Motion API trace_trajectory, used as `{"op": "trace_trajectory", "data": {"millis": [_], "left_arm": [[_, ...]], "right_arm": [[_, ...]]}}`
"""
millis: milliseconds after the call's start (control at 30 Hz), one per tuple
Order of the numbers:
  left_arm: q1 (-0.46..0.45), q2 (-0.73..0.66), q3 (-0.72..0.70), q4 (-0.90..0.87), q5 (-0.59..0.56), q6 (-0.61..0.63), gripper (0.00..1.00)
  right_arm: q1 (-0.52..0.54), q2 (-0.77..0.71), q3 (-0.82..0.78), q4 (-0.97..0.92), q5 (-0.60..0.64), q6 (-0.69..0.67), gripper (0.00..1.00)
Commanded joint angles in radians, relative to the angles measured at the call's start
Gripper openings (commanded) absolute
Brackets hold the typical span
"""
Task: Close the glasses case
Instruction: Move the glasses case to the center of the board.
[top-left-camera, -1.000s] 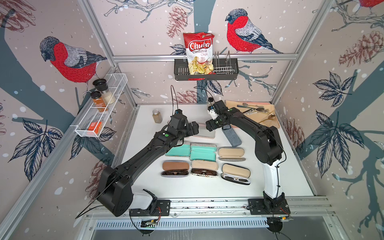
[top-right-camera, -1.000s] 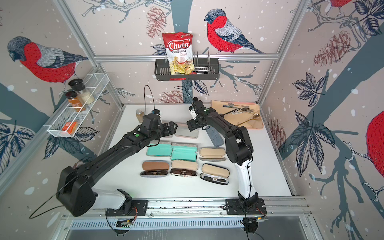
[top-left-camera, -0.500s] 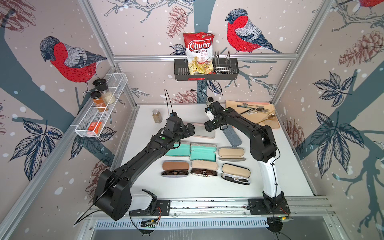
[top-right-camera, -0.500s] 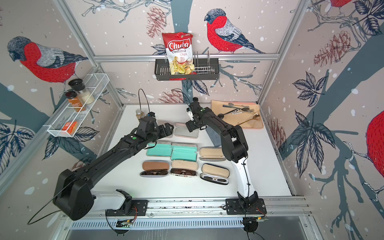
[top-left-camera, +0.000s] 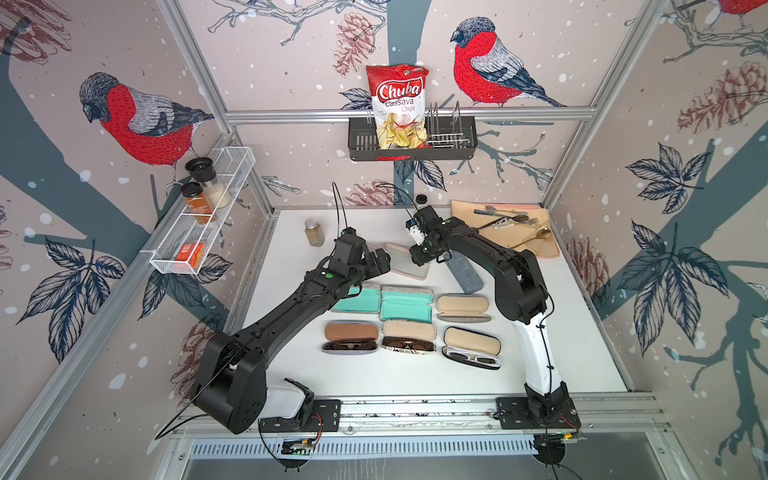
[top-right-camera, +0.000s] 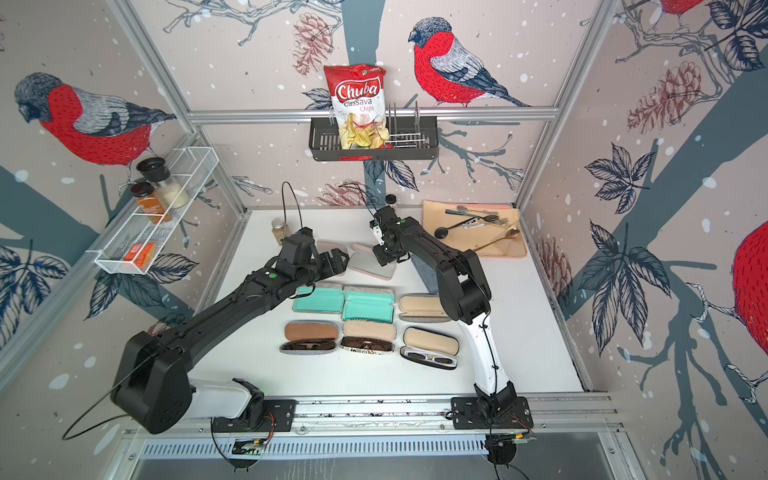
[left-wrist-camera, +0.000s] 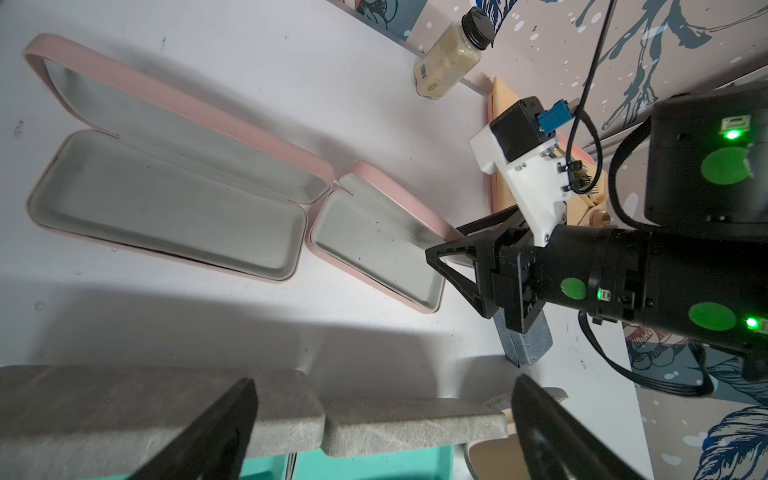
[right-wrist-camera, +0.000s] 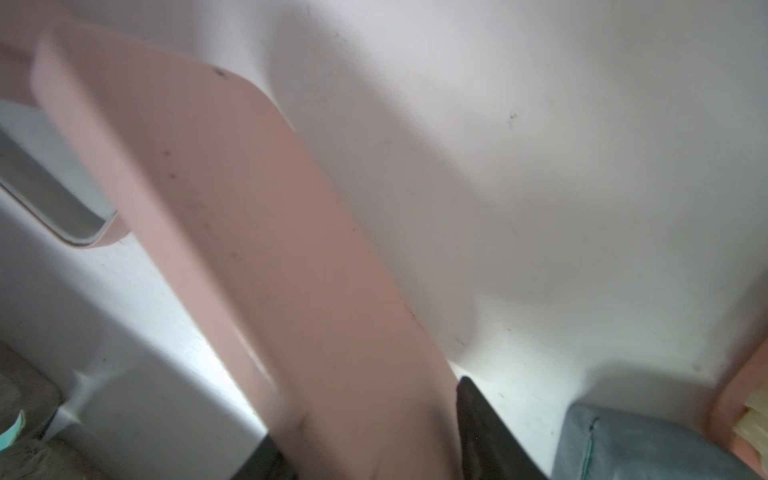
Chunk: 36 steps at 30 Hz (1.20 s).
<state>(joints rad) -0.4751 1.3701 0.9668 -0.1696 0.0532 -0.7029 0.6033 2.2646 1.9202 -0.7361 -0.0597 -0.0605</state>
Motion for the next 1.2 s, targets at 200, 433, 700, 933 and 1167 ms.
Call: {"op": "trace_trajectory", "data": {"millis": [200, 433, 700, 933, 1167], "left_arm": [[0.003, 0.007, -0.008, 0.046, 0.028, -0.012, 0.96], [0.004, 0.01, -0.012, 0.051, 0.033, -0.012, 0.96], [0.004, 0.02, -0.021, 0.071, 0.053, -0.019, 0.96], [0.004, 0.034, -0.011, 0.086, 0.084, -0.021, 0.95], [0.003, 0.098, 0.026, 0.113, 0.151, -0.022, 0.95]], "right_arm": [[0.004, 0.0, -0.003, -0.012, 0.039, 0.001, 0.27], [0.001, -0.018, -0.024, -0.003, 0.086, 0.024, 0.13], [-0.017, -0.066, -0.051, 0.014, 0.14, 0.056, 0.1], [-0.03, -0.091, -0.073, 0.002, 0.219, 0.065, 0.1], [-0.04, -0.073, -0.071, -0.03, 0.307, 0.095, 0.1]]}}
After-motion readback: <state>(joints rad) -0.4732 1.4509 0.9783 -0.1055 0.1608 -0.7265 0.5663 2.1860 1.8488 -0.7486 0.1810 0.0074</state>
